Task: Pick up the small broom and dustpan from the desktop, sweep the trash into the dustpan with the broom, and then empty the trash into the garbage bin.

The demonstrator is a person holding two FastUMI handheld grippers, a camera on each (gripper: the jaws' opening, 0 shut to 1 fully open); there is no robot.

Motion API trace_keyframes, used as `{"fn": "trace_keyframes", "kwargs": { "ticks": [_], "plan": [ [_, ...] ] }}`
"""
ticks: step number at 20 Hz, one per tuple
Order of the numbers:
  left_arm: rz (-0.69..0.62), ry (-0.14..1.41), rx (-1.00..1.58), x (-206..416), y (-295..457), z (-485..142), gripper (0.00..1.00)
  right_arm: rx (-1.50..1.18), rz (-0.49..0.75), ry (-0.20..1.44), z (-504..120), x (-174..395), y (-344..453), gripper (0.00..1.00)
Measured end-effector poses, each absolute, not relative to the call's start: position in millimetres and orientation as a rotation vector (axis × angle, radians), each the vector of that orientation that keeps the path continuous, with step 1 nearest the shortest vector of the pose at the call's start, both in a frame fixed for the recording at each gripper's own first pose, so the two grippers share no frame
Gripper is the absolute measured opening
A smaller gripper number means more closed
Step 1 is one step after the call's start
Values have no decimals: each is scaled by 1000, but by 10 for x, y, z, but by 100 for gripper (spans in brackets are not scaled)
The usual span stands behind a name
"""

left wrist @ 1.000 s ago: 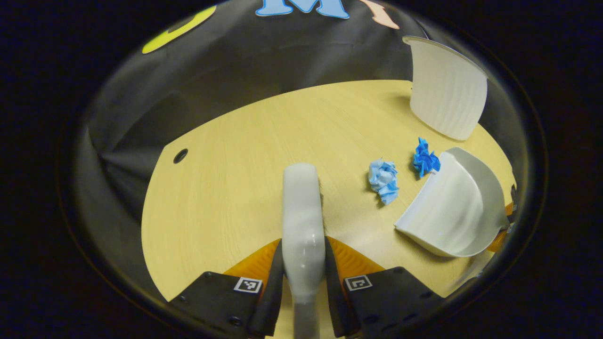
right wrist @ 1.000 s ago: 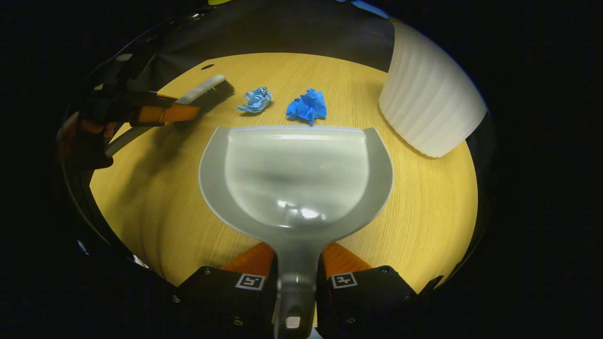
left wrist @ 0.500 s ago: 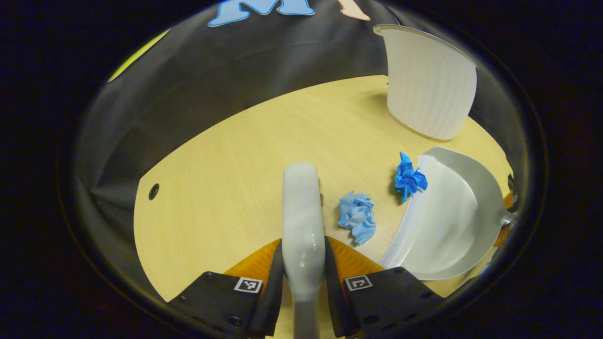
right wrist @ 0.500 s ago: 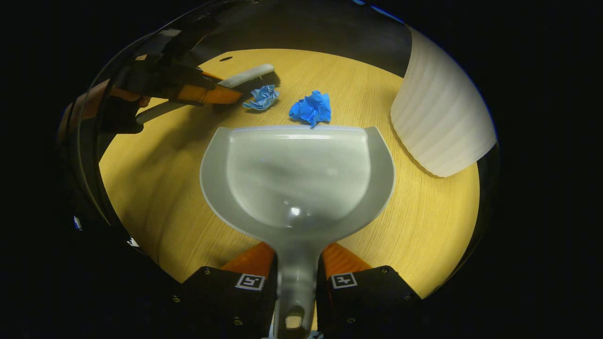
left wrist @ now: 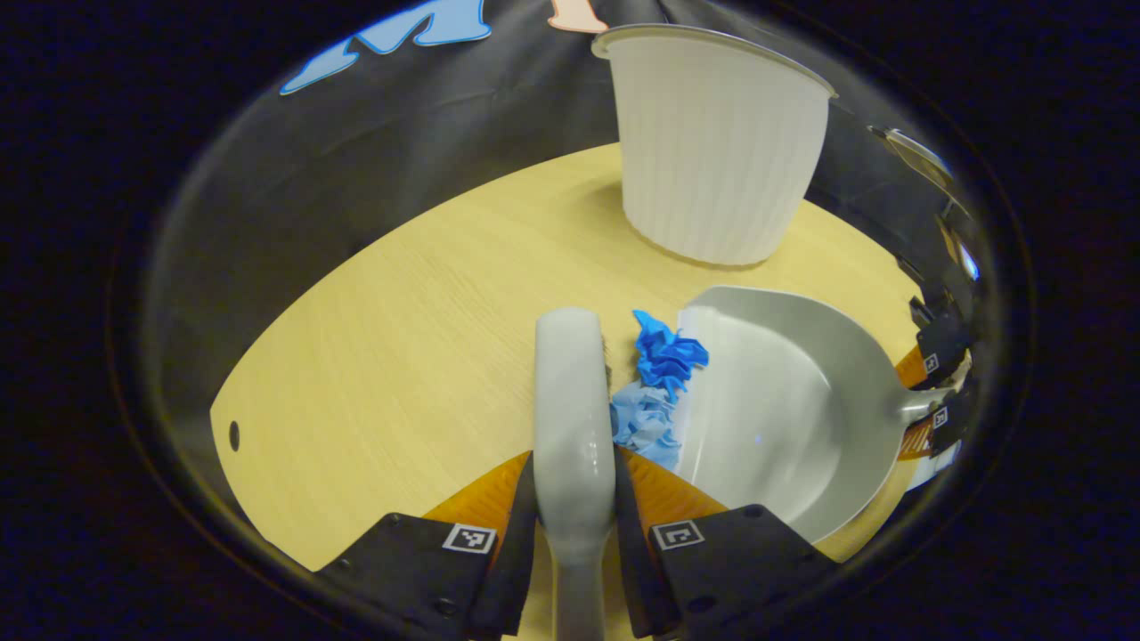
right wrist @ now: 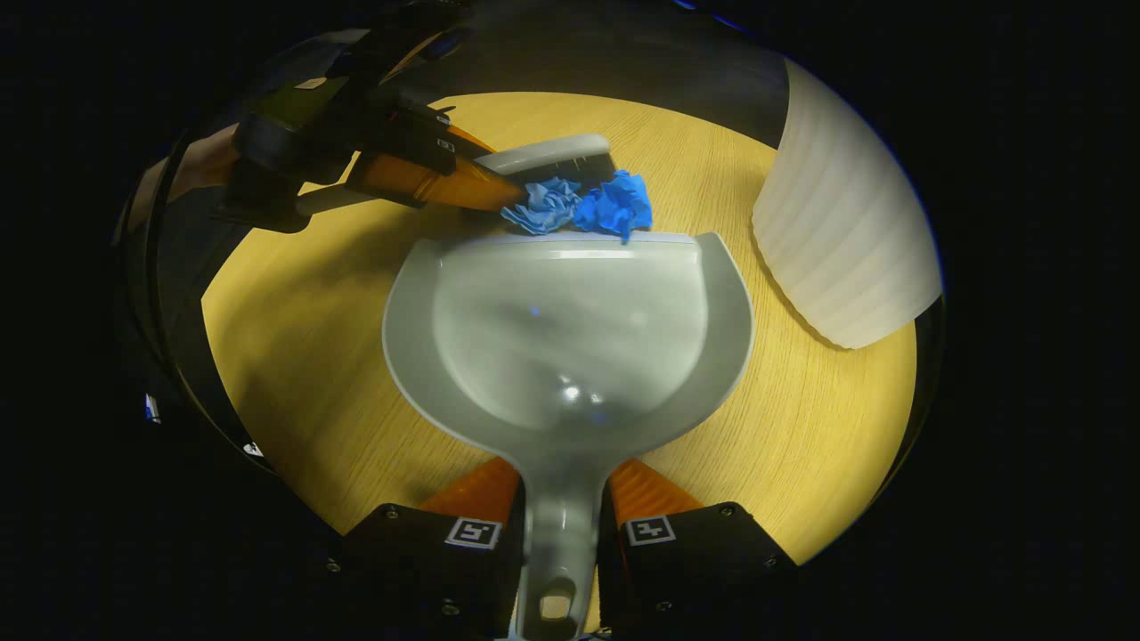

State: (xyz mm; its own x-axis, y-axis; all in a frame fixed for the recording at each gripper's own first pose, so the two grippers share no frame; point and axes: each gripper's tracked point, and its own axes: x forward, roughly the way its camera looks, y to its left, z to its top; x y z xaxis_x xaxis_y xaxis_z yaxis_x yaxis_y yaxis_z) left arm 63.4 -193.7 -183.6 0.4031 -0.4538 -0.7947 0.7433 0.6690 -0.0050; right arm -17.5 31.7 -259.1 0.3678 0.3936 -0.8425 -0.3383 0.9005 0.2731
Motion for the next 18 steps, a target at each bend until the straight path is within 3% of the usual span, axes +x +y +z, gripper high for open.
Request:
{"fn": "trace_keyframes", "kwargs": {
  "ticks": [5,18],
  "plan": [
    [-883,865,385,450,-2081,-1756,52,51,485,1071,-2454,-101,352,37],
    [-917,912,281,87,-2255,-1641,49,52,441,1061,-2456,113,396,36]
  ]
}}
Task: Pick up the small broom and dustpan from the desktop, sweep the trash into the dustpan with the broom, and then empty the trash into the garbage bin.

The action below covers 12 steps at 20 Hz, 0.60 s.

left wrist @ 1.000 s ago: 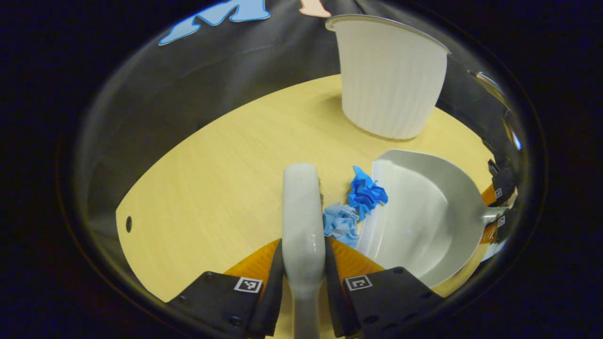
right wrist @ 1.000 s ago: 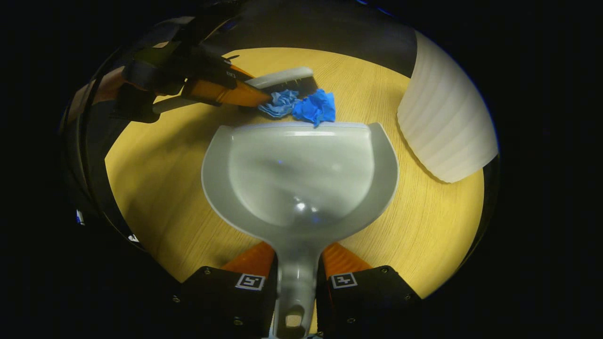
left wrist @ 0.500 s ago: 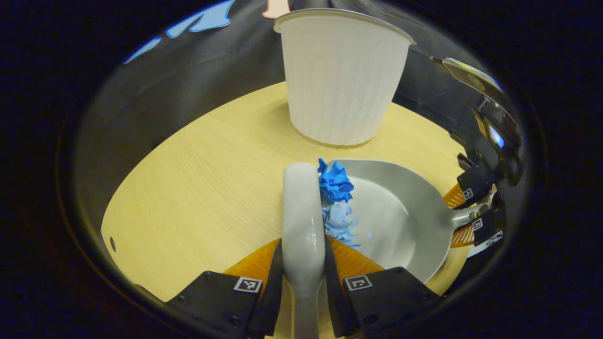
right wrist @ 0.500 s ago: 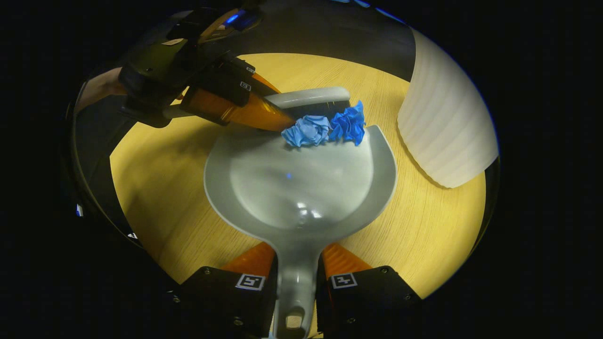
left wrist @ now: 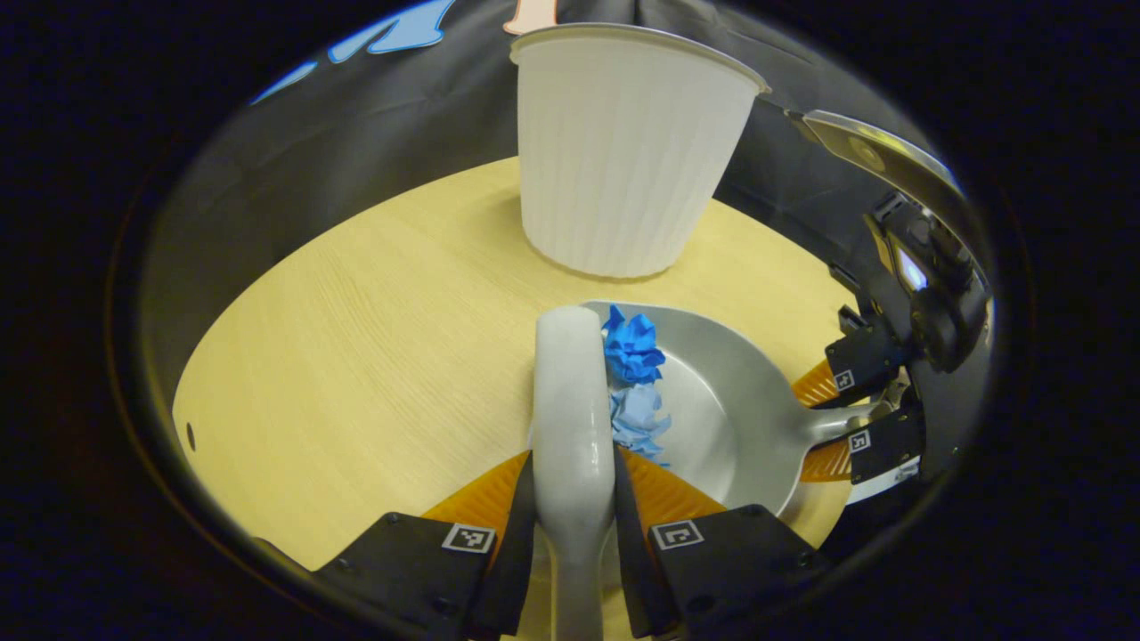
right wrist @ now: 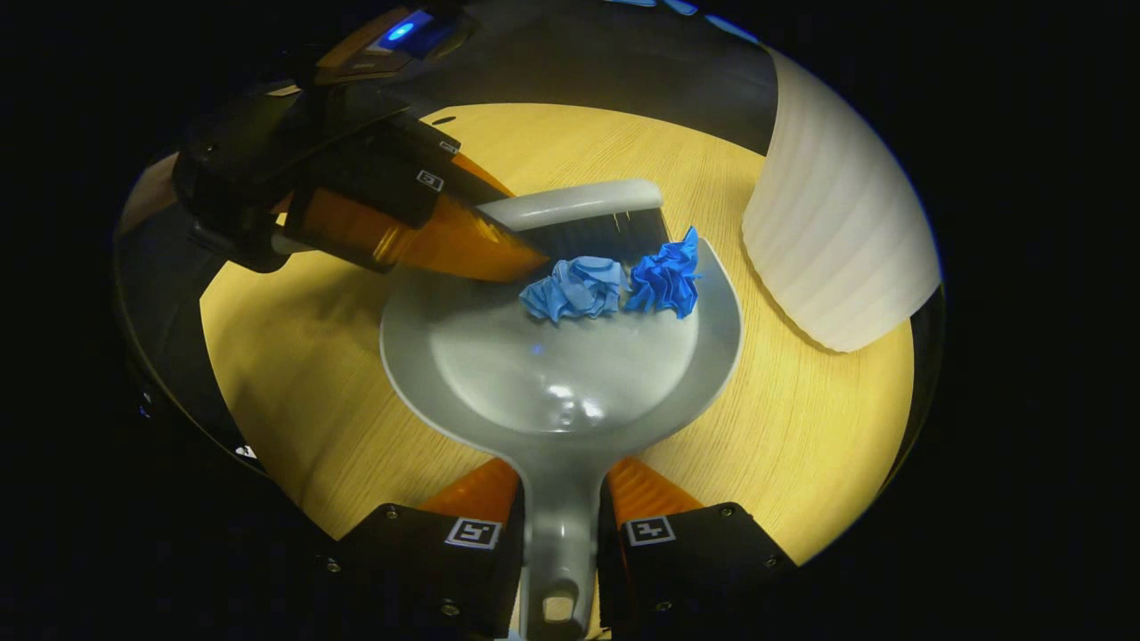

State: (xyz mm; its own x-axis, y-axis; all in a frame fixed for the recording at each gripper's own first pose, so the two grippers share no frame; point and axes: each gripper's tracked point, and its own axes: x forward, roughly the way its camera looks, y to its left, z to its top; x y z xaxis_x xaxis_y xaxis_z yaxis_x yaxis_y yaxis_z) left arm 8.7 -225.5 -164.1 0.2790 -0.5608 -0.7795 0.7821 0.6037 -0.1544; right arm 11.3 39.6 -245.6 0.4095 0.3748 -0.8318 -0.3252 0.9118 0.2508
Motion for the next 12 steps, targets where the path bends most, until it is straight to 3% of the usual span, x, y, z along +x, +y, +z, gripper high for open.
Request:
{"fn": "trace_keyframes", "kwargs": {
  "ticks": [12],
  "plan": [
    [-782,868,208,244,-2014,-1481,52,93,338,998,-2470,140,378,36]
  ]
}}
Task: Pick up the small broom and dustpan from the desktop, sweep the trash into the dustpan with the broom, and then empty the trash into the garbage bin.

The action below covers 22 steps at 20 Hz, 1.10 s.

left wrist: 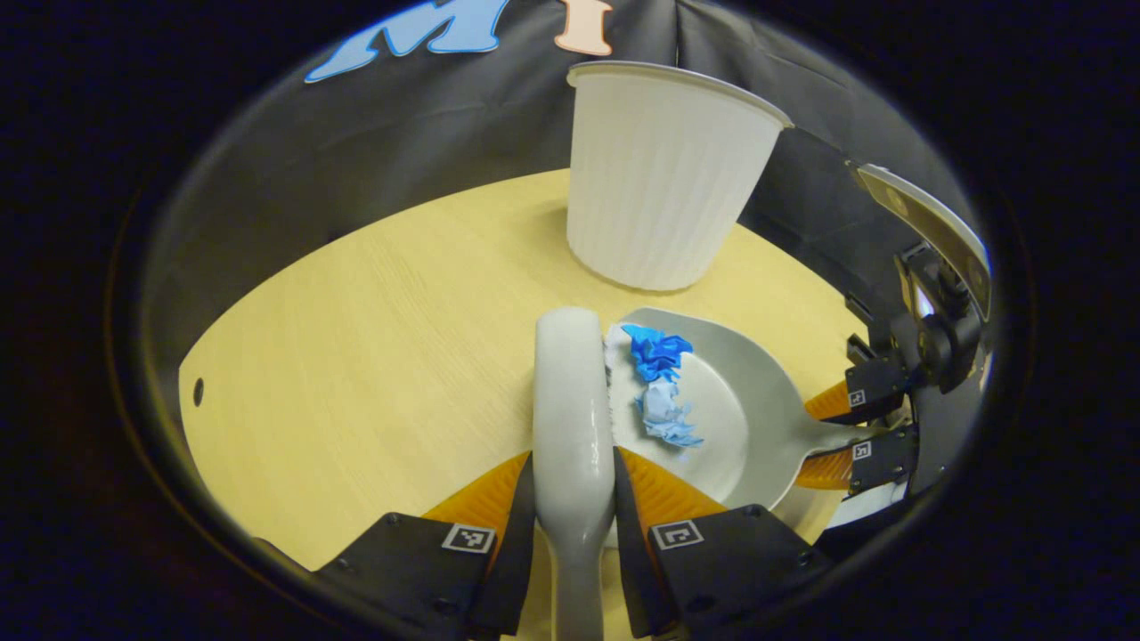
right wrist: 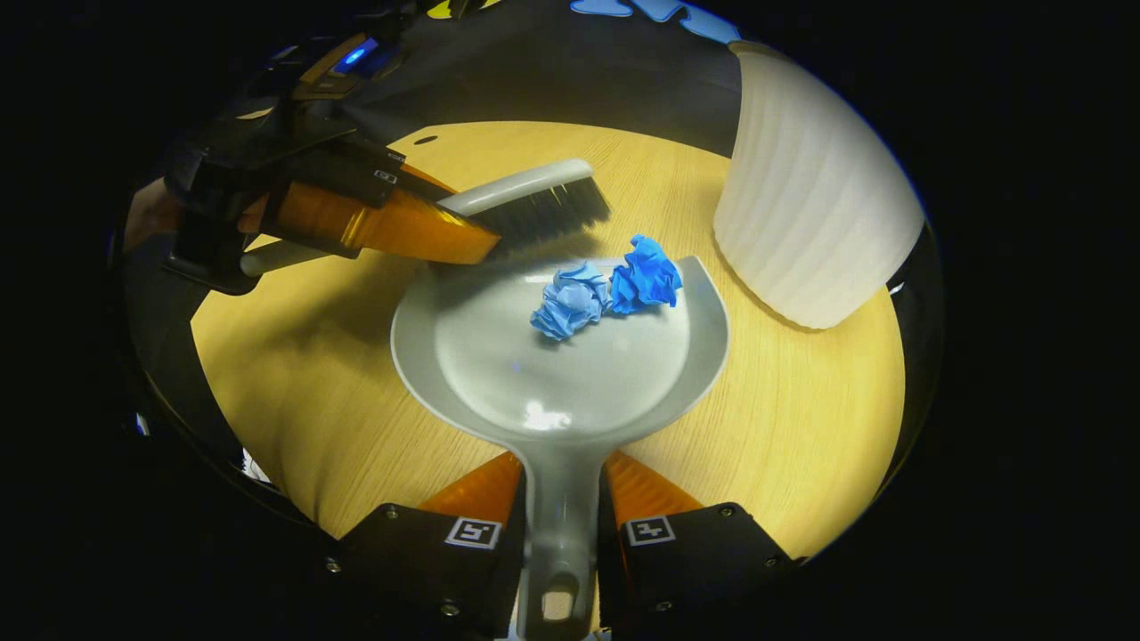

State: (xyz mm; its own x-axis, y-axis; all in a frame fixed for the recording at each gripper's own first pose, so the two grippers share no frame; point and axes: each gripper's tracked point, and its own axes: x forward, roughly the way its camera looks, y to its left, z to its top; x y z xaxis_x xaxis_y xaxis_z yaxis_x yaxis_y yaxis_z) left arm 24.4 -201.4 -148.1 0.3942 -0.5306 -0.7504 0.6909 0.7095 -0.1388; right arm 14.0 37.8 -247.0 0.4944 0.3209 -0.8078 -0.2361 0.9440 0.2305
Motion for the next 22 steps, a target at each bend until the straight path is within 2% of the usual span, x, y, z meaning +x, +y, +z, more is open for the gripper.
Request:
{"fn": "trace_keyframes", "kwargs": {
  "ticks": [5,8,10,15,18,19,22],
  "plan": [
    [-731,852,183,316,-1741,-1329,52,105,270,958,-2493,152,371,34],
    [-696,850,171,392,-1503,-1207,47,123,249,925,-2487,115,418,34],
    [-676,843,170,469,-1349,-1169,49,129,241,909,-2404,91,404,34],
    [-636,835,146,497,-994,-1070,46,126,194,884,-2125,-22,359,34],
    [-624,836,140,480,-830,-1077,52,148,160,871,-1959,-47,362,34],
    [-621,839,137,477,-793,-1093,49,157,157,869,-1862,-72,332,34],
    [-607,846,130,443,-665,-1074,51,155,141,863,-1659,-75,187,33]
  ]
}}
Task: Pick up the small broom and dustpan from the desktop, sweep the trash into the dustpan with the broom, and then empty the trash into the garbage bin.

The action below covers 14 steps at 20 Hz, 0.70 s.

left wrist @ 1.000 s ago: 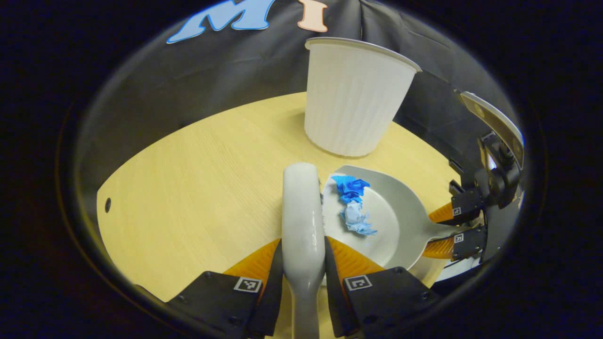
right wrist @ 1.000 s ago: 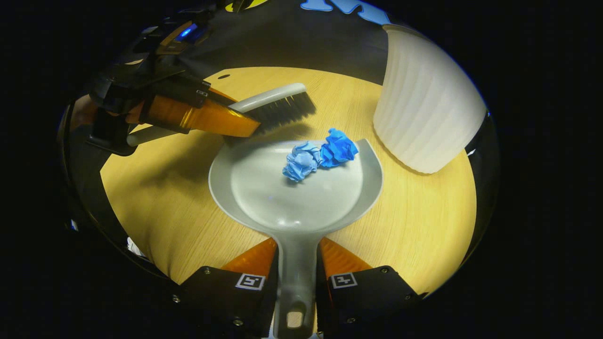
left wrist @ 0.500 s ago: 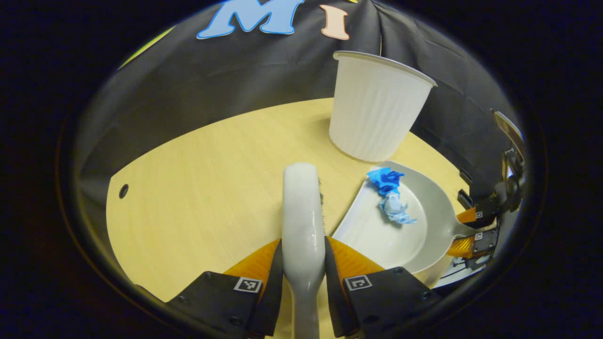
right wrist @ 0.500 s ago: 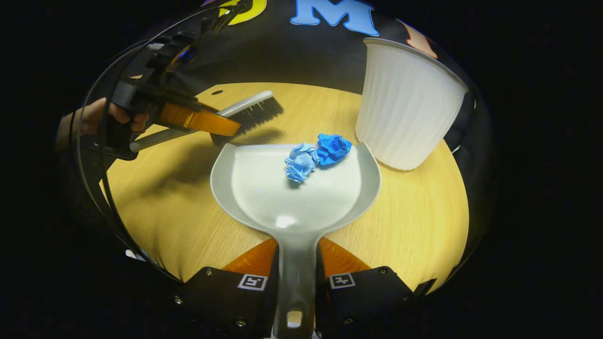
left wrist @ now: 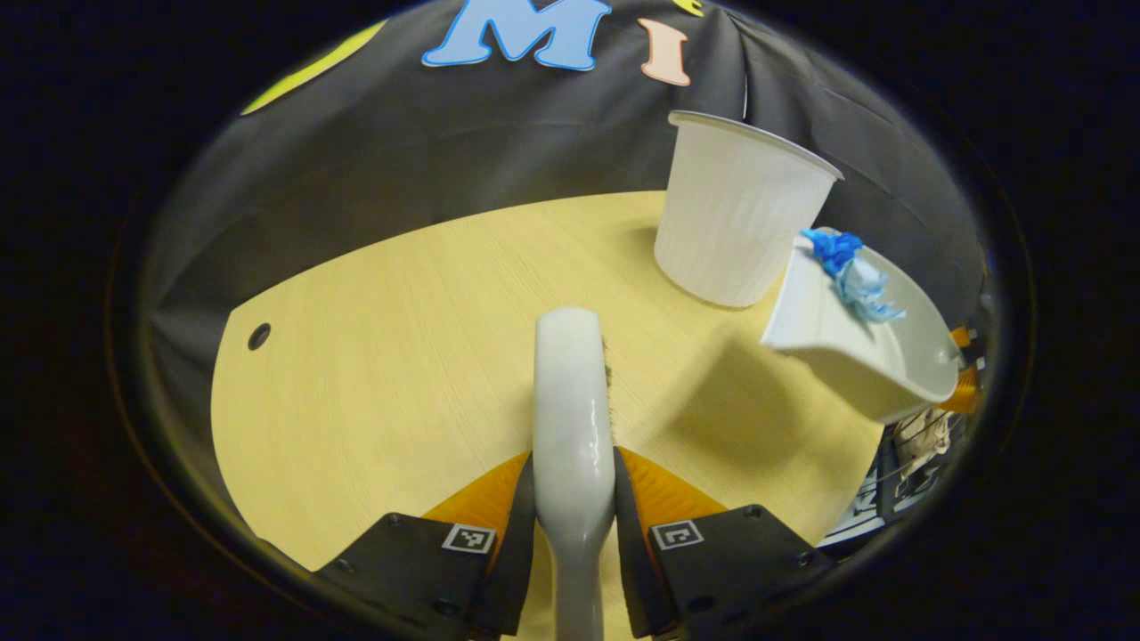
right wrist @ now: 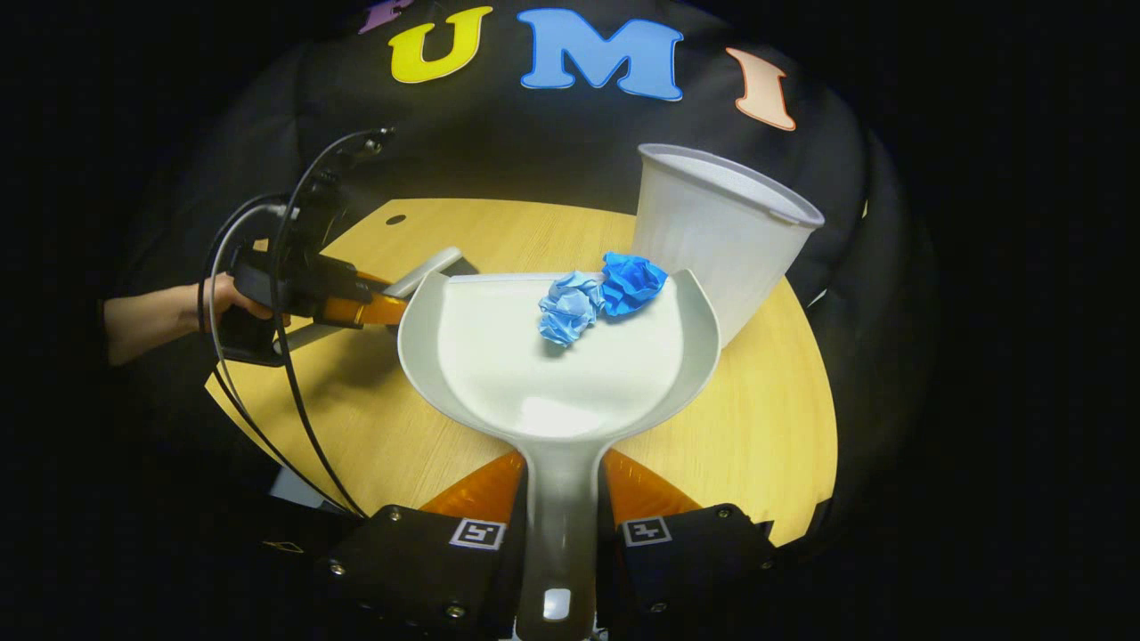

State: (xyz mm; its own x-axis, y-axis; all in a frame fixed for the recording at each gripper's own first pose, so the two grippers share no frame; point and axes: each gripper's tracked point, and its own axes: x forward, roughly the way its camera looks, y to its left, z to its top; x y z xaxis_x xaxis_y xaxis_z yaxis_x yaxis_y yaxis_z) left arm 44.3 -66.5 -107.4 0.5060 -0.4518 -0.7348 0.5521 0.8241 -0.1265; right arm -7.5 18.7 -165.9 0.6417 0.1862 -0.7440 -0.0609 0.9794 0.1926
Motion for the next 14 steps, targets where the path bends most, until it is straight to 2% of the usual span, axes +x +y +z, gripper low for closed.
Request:
{"fn": "trace_keyframes", "kwargs": {
  "ticks": [3,4,5,6,7,8,14],
  "plan": [
    [-597,841,127,416,-562,-1053,52,144,153,862,-1308,-38,63,33],
    [-593,840,122,407,-518,-1035,47,150,162,863,-1220,-6,49,33],
    [-589,840,114,370,-481,-1030,52,163,173,863,-1140,22,37,33],
    [-586,844,102,341,-441,-1026,52,183,187,860,-1049,62,-10,33],
    [-581,844,92,315,-392,-1008,47,208,200,857,-948,118,-34,33],
    [-574,843,86,306,-339,-969,52,234,212,856,-865,184,-53,33],
    [-512,830,47,276,-70,-861,49,397,206,806,-537,638,-317,33]
  ]
}}
